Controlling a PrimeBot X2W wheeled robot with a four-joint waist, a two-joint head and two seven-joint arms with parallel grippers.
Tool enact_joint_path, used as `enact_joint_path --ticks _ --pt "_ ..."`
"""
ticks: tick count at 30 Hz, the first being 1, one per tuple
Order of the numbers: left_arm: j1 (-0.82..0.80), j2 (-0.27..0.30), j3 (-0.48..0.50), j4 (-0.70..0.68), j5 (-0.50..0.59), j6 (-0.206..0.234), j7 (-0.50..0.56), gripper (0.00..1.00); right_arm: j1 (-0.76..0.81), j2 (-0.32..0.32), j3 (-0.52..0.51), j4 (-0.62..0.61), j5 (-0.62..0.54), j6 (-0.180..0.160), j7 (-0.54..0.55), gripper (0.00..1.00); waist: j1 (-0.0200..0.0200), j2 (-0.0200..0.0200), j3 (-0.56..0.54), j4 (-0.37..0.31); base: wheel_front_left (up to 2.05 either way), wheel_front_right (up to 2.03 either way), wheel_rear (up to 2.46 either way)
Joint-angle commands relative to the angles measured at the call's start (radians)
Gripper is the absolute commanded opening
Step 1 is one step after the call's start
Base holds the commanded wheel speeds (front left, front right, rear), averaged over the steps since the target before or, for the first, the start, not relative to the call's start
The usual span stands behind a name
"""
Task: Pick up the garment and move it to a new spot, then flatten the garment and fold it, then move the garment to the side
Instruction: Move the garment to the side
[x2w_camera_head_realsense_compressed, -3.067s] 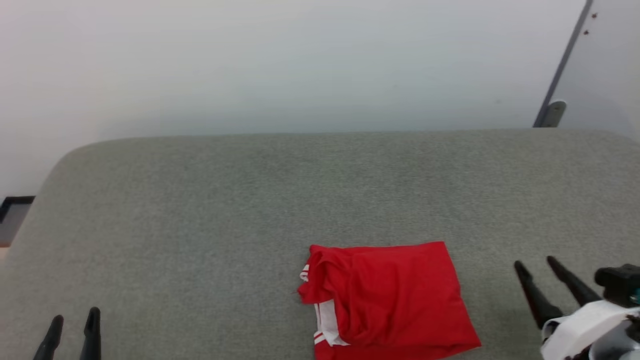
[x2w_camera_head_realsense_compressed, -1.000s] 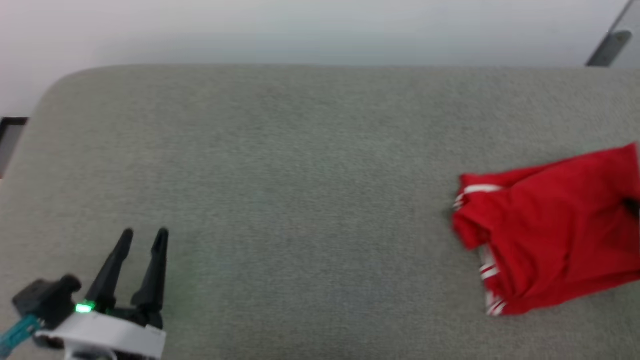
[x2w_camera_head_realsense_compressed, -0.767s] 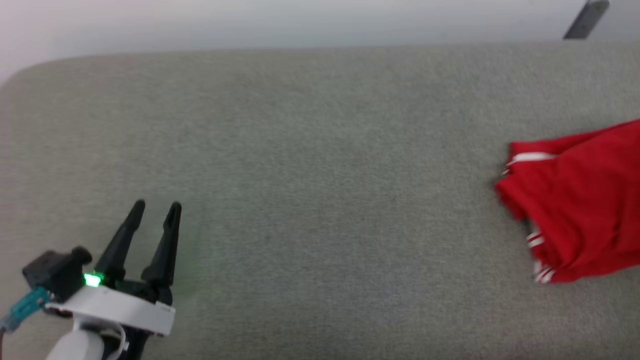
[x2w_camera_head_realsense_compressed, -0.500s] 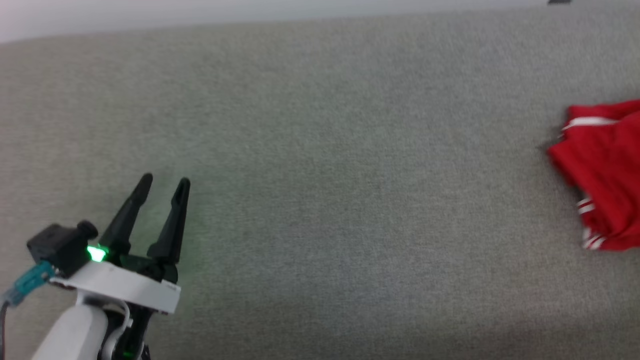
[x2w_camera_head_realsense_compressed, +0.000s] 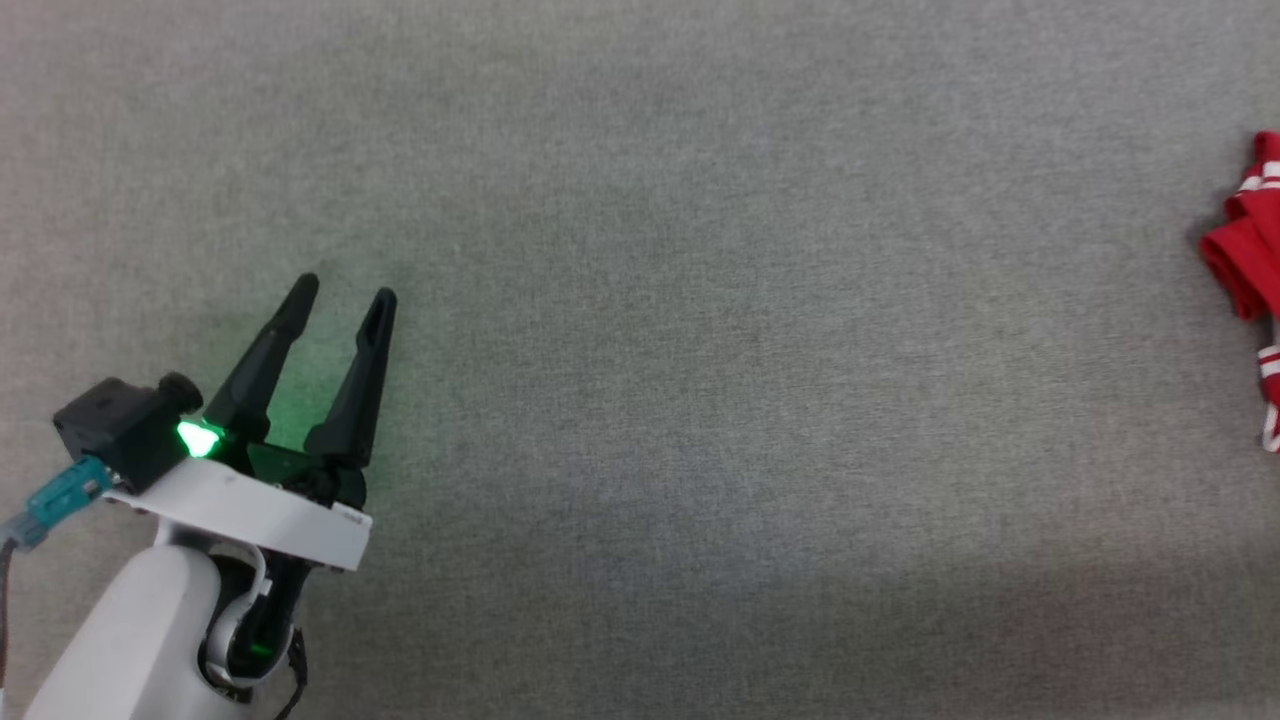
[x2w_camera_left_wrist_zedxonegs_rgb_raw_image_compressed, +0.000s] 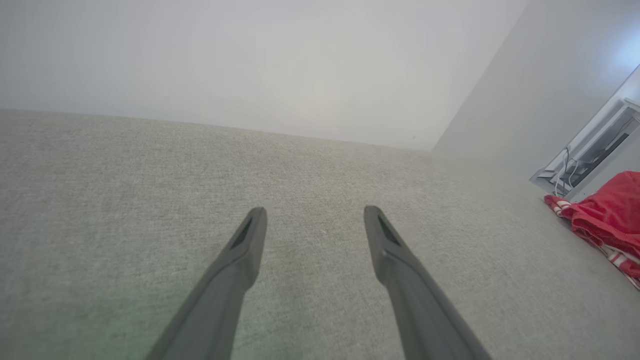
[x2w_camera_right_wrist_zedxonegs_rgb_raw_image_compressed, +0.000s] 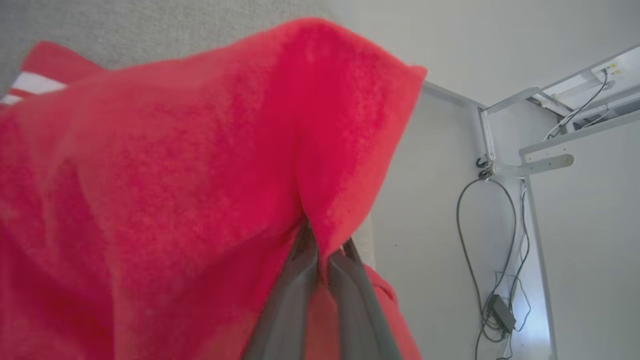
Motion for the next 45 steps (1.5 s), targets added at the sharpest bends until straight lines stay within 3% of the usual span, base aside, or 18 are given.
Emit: enact_joint_path --ticks 1,9,10,11,12,18,26,37,45 --pt "-0.013 0.002 -0.002 0.0 -0.006 -0.003 0.001 1.0 -0.017 0.016 -0.002 0.022 -0.004 -0.002 -0.013 0.0 0.0 0.0 0.017 0.007 0.0 0.0 0.0" --pt "-0.007 0.012 0.006 0.009 -0.013 -0.003 0.001 1.0 -0.09 0.095 -0.046 0.179 -0.073 -0.002 -0.066 0.0 0.0 0.0 0.005 0.004 0.0 0.0 0.0" --pt "0.001 0.011 0.008 0.01 -0.013 -0.003 0.001 1.0 -0.097 0.102 -0.057 0.2 -0.084 -0.002 -0.071 0.04 0.0 0.0 -0.004 0.002 0.0 0.0 0.0" --pt "0.01 0.011 0.015 0.01 -0.014 -0.003 0.001 1.0 -0.102 0.109 -0.065 0.216 -0.095 -0.002 -0.072 0.42 0.0 0.0 -0.014 0.0 0.0 0.0 0.0" --pt "0.019 0.01 0.022 0.012 -0.014 -0.003 0.001 1.0 -0.105 0.116 -0.068 0.232 -0.105 -0.002 -0.072 1.0 0.0 0.0 -0.028 -0.002 0.0 0.0 0.0" --pt "0.099 0.005 0.059 0.023 -0.019 -0.003 0.001 1.0 -0.09 0.143 -0.099 0.3 -0.146 -0.002 -0.109 1.0 0.0 0.0 -0.128 -0.008 0.0 0.0 0.0" --pt "0.25 0.004 0.143 0.021 -0.014 -0.003 0.001 1.0 0.013 0.204 -0.092 0.299 -0.122 -0.002 -0.265 1.0 0.0 0.0 -0.285 0.001 0.0 0.0 0.0" --pt "0.467 -0.034 0.293 -0.016 0.061 -0.003 0.001 1.0 0.194 0.293 -0.01 0.17 -0.023 -0.002 -0.483 1.0 0.0 0.0 -0.443 0.024 0.0 0.0 0.0" --pt "0.562 -0.063 0.36 -0.039 0.087 -0.004 0.001 1.0 0.31 0.371 0.005 0.05 0.008 -0.002 -0.558 1.0 0.0 0.0 -0.482 0.052 0.0 0.0 0.0"
